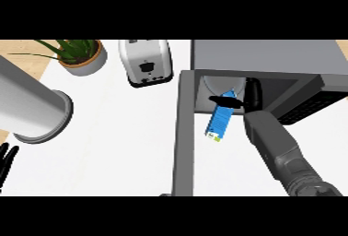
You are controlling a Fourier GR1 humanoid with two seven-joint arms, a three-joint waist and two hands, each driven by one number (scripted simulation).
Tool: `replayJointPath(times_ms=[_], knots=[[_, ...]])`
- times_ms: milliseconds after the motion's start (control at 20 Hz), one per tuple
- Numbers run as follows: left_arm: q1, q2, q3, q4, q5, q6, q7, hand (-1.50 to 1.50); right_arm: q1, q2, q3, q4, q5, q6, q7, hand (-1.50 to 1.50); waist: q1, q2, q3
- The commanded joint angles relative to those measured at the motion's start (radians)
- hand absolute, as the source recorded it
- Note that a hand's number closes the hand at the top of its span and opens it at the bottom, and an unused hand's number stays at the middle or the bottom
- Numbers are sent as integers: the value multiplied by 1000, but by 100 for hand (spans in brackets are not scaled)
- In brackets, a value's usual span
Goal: Pick up the milk, place it into the microwave and close the microwave
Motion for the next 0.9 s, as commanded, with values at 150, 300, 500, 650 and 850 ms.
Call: replayJointPath(times_ms=[150,300,500,650,850], knots=[[35,-18,-55,6,-41,-58,-18,-150,113,82,-29,-66,-48,130,-101,-150,-38,-14,-2],[64,-36,-96,-23,-14,-110,-20,-150,142,100,-30,-86,-63,214,-109,-150,-40,-16,-2],[96,-25,-127,-105,69,-142,80,-150,199,112,26,-126,-96,337,-125,-150,-43,-25,-2],[119,-63,-171,-88,-12,-164,20,-150,298,113,55,-206,-117,407,-145,-150,-60,-28,-3],[118,-69,-233,-147,12,-180,84,-150,430,114,133,-334,-134,428,-138,-150,-68,-30,-4]])
